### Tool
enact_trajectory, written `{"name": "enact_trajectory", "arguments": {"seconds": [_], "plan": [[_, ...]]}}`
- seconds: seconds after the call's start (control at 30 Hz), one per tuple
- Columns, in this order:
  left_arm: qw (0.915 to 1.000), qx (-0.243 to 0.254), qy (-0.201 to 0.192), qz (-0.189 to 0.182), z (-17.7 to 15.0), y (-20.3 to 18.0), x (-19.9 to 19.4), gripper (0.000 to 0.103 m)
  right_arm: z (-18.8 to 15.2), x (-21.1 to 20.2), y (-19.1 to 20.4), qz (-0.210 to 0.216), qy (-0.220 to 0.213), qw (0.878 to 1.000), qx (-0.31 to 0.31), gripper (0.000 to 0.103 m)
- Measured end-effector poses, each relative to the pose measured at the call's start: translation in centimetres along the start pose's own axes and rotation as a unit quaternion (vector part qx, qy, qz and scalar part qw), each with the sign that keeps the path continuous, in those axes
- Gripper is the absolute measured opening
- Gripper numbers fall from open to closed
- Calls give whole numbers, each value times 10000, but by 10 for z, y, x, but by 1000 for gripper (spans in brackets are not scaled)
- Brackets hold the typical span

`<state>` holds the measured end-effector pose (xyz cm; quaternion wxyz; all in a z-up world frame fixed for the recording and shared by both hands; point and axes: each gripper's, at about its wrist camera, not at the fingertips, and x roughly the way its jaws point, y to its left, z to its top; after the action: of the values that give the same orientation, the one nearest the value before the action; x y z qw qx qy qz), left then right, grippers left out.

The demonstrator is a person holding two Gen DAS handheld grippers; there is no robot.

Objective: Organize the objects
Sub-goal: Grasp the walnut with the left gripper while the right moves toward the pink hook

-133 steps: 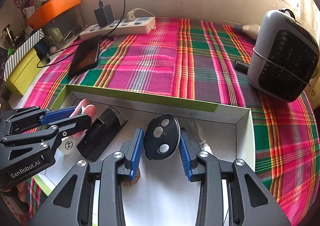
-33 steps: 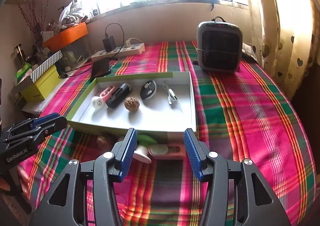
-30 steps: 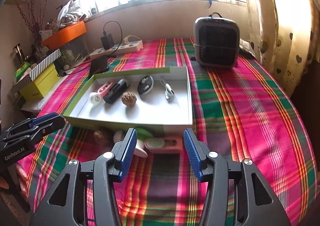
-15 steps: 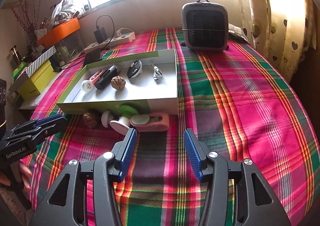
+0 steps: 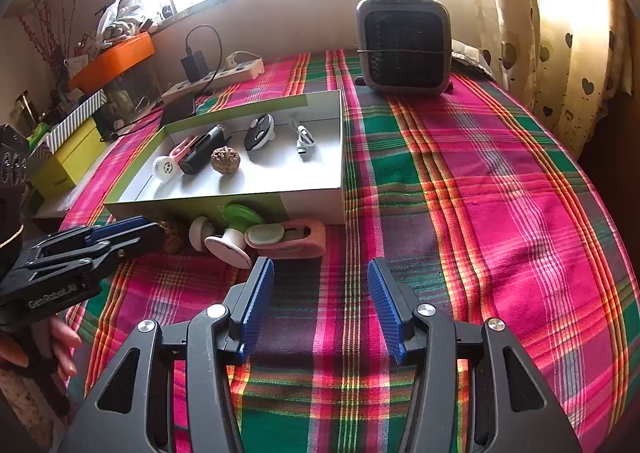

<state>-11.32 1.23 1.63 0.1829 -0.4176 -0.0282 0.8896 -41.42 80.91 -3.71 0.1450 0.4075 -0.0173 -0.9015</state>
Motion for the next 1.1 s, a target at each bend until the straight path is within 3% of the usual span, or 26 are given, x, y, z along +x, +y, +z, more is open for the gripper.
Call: {"name": "enact_trajectory", "arguments": {"seconds": [0.53, 1.1], "plan": [[9993, -240, 233, 157, 0, 4, 18, 33, 3, 3, -5, 73, 48, 10000, 1, 50], [9987, -448, 161, 160, -8, 22, 5, 31, 20, 14, -8, 114, 112, 9998, -108, 50]]}}
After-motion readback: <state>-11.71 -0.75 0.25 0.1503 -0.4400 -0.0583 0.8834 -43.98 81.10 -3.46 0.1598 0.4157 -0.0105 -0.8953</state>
